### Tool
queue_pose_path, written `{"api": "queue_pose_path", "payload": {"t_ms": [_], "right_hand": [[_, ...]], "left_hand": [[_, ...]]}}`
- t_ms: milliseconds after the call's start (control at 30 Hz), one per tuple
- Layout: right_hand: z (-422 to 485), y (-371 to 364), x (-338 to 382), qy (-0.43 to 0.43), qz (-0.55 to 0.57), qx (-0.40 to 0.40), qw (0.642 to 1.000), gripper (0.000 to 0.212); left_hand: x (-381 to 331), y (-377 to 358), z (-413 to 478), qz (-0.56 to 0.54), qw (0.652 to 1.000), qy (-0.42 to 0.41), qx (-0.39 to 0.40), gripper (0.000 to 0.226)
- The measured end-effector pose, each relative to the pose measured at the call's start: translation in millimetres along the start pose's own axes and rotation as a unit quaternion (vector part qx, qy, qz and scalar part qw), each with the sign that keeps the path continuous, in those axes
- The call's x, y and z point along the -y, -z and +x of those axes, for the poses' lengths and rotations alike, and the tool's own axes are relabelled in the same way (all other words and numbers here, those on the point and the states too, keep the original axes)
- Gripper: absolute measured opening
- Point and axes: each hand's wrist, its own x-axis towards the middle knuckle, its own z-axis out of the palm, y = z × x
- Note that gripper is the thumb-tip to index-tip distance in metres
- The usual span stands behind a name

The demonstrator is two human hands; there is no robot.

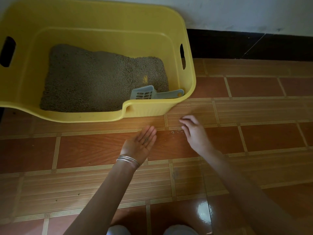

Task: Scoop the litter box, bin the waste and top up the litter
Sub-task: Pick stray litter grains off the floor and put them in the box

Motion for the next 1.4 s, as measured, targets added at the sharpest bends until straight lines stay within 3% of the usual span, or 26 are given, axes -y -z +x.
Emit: {"api": "queue_pose_path", "payload": {"t_ms": [300, 467, 600, 900, 1067, 1167, 1400], "right_hand": [[-33.9, -11.5, 19.0, 0.067, 0.013, 0.027, 0.997, 0.032], [-35.4, -1.5, 3.9, -0.073, 0.021, -0.048, 0.996, 0.026], [-39.8, -4.7, 1.3, -0.133, 0.043, -0.014, 0.99, 0.035], [-26.4, -17.0, 24.8, -0.038, 0.079, -0.017, 0.996, 0.026], [-22.4, -12.4, 19.0, -0.068, 0.072, -0.008, 0.995, 0.044], [-20.6, -14.7, 21.0, -0.036, 0.047, 0.004, 0.998, 0.047], [-20.4, -21.5, 27.2, 0.0, 0.043, -0.032, 0.999, 0.021]], "left_hand": [[2.9, 3.0, -2.2, 0.017, 1.0, -0.01, 0.001, 0.038], [5.4, 3.3, -2.4, 0.021, 1.0, -0.008, 0.001, 0.037], [6.3, 4.3, -2.4, 0.026, 1.0, -0.005, -0.002, 0.036], [3.4, 7.8, -3.2, 0.023, 1.0, -0.007, -0.009, 0.036], [2.9, 8.8, -3.7, 0.015, 1.0, -0.006, -0.01, 0.037], [2.6, 9.0, -4.0, 0.02, 1.0, -0.007, -0.003, 0.036], [3.1, 5.9, -3.7, 0.026, 1.0, -0.011, -0.002, 0.035]]}}
